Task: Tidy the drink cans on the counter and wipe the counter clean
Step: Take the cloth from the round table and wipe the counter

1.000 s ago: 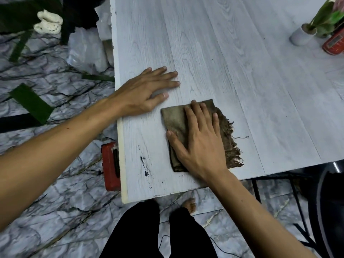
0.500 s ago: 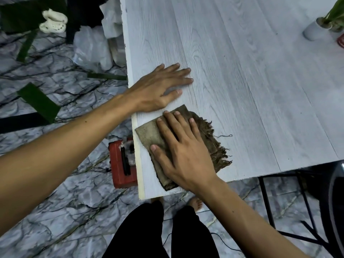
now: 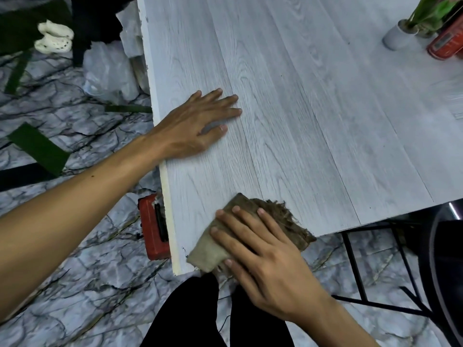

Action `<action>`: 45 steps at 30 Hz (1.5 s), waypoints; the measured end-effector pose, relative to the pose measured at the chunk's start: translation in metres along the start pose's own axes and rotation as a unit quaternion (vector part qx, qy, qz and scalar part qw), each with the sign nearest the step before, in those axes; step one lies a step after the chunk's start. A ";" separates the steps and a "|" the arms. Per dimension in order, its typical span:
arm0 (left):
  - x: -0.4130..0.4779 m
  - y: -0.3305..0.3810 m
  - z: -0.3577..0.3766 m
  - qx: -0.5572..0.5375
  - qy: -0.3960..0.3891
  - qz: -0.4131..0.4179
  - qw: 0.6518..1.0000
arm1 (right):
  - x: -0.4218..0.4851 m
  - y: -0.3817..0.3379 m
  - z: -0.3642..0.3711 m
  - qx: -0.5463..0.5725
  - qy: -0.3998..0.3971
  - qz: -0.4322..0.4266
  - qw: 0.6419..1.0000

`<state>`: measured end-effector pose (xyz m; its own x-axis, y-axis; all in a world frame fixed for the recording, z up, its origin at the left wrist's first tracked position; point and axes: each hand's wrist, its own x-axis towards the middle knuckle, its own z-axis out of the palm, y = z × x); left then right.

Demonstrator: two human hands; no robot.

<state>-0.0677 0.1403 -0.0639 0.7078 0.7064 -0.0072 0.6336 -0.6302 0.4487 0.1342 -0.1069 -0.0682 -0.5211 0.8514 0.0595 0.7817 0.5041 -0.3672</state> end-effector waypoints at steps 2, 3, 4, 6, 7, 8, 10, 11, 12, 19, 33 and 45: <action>0.000 0.001 0.000 -0.001 0.002 0.000 1.000 | -0.017 0.013 -0.004 -0.010 0.011 0.016 1.000; 0.000 0.002 0.001 -0.001 0.003 0.000 1.000 | -0.025 0.019 -0.006 -0.011 0.021 0.031 0.999; 0.000 0.002 0.001 -0.001 0.004 0.000 1.000 | -0.032 0.026 -0.008 -0.010 0.035 0.051 0.998; 0.000 0.002 0.001 -0.001 0.003 0.000 1.000 | -0.043 0.039 -0.014 -0.006 0.065 0.103 0.993; 0.000 0.001 0.002 -0.001 0.003 0.000 1.000 | -0.045 0.045 -0.016 -0.002 0.076 0.131 0.988; 0.000 0.001 0.002 0.000 0.002 0.000 1.000 | -0.047 0.049 -0.018 0.002 0.084 0.158 0.984; 0.000 0.000 0.002 0.004 0.000 0.000 1.000 | -0.044 0.055 -0.022 0.005 0.090 0.206 0.974; 0.001 0.000 0.002 0.007 -0.002 0.001 1.000 | -0.040 0.055 -0.022 0.001 0.090 0.225 0.970; 0.000 0.000 0.002 0.012 -0.005 0.003 1.000 | -0.035 0.055 -0.022 -0.007 0.088 0.242 0.966; -0.002 0.004 0.007 0.042 -0.015 0.018 0.999 | -0.007 0.053 -0.017 -0.044 0.095 0.281 0.954; -0.005 0.008 0.007 0.039 -0.016 0.014 0.999 | 0.044 0.051 -0.020 -0.005 0.159 0.231 0.960; -0.004 0.009 0.004 0.019 -0.014 0.012 1.000 | 0.072 -0.005 -0.001 -0.029 0.019 0.153 0.988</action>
<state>-0.0633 0.1307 -0.0631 0.7309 0.6821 -0.0231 0.6277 -0.6586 0.4151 0.0931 -0.0477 -0.0610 -0.2440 0.9697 -0.0106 0.9195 0.2278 -0.3203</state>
